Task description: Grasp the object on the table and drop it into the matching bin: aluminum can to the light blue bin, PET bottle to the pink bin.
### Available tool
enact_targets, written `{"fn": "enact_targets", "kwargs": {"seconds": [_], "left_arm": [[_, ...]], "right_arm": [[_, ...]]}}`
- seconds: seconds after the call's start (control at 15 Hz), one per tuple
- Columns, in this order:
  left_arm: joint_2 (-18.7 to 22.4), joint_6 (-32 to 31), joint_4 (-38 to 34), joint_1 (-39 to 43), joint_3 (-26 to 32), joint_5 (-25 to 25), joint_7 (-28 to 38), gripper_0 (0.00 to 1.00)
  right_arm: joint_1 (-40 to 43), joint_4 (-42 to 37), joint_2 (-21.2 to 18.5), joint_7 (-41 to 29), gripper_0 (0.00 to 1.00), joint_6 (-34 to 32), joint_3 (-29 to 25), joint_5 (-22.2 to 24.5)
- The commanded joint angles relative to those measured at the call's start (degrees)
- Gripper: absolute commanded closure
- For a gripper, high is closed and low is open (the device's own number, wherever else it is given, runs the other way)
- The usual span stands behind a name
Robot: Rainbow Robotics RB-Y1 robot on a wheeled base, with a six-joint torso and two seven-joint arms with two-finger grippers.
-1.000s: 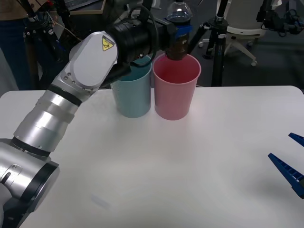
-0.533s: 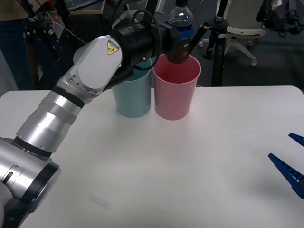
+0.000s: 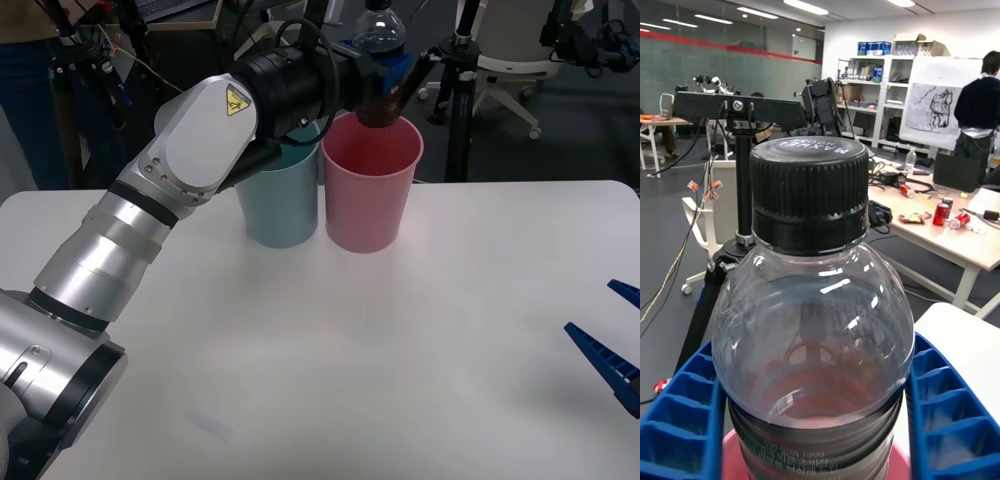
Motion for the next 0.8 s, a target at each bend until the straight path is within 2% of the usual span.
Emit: {"fn": "enact_targets", "kwargs": {"seconds": [0.07, 0.8], "left_arm": [[0.0, 0.0, 0.0, 0.0, 0.0, 0.3, -0.6, 0.00], [0.0, 0.4, -0.1, 0.0, 0.0, 1.4, -1.7, 0.00]], "right_arm": [[0.0, 0.0, 0.0, 0.0, 0.00, 0.0, 0.0, 0.0], [0.0, 0.0, 0.0, 0.0, 0.00, 0.0, 0.0, 0.0]]}}
